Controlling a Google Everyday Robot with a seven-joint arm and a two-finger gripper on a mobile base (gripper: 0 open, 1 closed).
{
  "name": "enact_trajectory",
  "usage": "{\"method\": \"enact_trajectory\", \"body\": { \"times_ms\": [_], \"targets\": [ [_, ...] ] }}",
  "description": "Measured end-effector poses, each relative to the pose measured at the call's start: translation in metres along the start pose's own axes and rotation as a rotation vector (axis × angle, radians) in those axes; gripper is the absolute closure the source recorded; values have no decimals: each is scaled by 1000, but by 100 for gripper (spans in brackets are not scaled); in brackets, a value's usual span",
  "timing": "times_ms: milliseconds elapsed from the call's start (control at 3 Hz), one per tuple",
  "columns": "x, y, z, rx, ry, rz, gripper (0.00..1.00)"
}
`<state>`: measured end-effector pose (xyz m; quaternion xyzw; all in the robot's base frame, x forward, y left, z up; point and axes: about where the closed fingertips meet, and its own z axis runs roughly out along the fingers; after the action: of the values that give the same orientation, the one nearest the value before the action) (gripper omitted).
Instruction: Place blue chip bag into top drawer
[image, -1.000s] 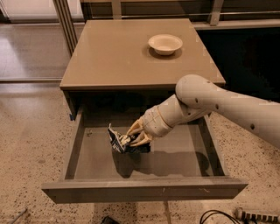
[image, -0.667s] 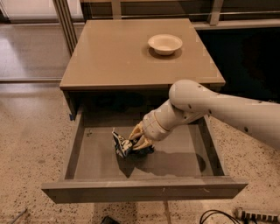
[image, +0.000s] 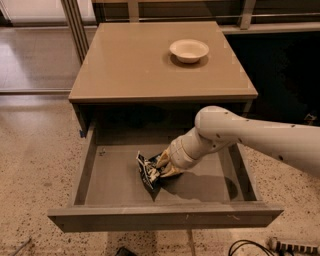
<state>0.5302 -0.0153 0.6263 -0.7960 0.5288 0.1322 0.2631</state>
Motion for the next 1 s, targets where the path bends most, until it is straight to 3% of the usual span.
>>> {"method": "enact_trajectory", "body": {
  "times_ms": [1000],
  "targets": [
    [0,0,0,2,0,0,34]
  ]
}}
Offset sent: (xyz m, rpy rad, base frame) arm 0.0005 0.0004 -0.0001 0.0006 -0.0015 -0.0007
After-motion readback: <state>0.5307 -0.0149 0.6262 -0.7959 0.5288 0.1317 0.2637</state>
